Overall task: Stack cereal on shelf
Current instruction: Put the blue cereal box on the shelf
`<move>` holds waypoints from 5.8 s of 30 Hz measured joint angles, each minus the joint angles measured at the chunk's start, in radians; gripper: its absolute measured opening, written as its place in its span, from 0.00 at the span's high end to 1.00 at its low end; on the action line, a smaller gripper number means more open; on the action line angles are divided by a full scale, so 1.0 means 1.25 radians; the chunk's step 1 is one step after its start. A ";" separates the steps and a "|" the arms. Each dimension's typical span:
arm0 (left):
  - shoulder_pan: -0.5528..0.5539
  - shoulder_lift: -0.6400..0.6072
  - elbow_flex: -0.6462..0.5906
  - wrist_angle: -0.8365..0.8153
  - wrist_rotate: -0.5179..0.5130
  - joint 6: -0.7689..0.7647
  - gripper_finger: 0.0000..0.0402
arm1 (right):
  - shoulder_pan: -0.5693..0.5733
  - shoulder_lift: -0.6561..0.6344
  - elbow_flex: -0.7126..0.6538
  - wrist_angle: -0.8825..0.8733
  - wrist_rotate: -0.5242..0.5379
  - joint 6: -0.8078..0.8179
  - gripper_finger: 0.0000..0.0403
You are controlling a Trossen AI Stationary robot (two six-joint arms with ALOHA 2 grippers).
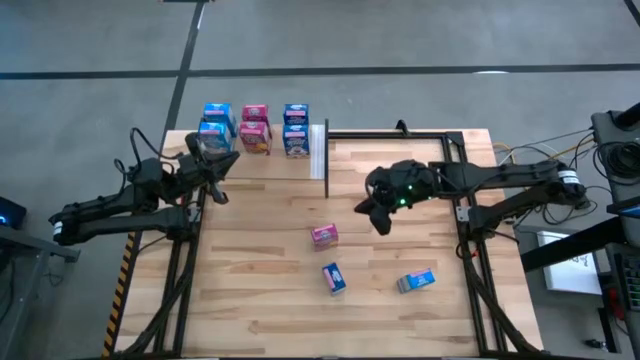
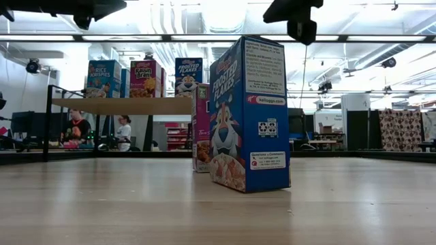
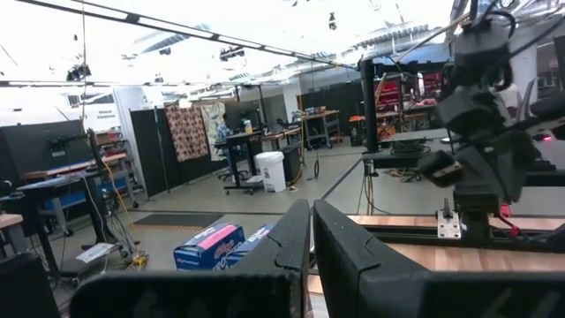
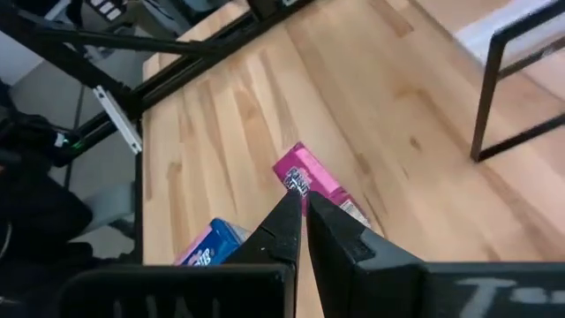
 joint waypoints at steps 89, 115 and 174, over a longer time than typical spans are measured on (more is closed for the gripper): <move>-0.039 -0.022 -0.055 0.148 0.266 -0.102 1.00 | 0.264 0.805 0.847 -0.682 0.053 0.458 0.53; -0.039 -0.041 -0.055 0.174 0.266 -0.039 1.00 | 0.173 0.576 0.846 -0.624 0.071 0.159 0.58; -0.039 -0.026 -0.055 0.187 0.265 -0.008 1.00 | -0.170 0.628 0.847 -0.349 0.153 -0.664 0.50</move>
